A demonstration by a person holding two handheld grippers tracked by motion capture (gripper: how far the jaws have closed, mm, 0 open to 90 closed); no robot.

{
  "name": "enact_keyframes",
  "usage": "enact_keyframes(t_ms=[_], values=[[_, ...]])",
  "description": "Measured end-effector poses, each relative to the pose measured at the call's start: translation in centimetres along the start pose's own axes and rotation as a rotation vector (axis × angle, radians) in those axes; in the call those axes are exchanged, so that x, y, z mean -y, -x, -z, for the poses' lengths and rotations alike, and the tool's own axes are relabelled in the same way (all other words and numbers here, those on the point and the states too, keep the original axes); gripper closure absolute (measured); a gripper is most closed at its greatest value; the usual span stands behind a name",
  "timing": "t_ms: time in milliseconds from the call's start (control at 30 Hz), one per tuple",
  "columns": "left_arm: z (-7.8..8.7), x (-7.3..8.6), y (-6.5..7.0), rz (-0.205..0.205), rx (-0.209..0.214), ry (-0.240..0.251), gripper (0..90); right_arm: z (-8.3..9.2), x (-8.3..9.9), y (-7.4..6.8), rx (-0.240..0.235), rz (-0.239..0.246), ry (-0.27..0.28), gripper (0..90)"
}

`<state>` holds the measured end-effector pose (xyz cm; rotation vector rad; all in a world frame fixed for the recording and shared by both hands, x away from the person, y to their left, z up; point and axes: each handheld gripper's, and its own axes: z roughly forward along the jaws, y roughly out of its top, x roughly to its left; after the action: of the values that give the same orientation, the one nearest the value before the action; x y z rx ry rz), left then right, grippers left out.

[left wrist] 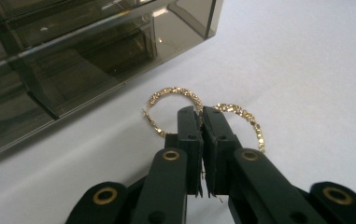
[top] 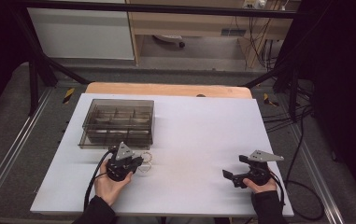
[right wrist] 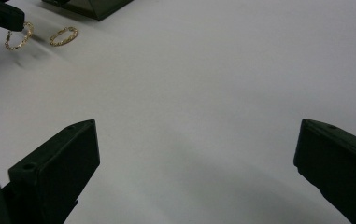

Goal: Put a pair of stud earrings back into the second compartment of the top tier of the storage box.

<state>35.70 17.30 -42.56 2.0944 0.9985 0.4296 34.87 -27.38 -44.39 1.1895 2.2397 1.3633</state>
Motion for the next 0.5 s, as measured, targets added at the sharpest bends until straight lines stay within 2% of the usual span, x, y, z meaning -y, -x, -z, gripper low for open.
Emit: enact_keyframes(t_ms=[500], values=[[1.2, 0.4, 0.1, -0.007, 0.019, 0.013, 86.4, 0.0, 0.0, 0.0, 0.001, 0.001, 0.003, 0.9]])
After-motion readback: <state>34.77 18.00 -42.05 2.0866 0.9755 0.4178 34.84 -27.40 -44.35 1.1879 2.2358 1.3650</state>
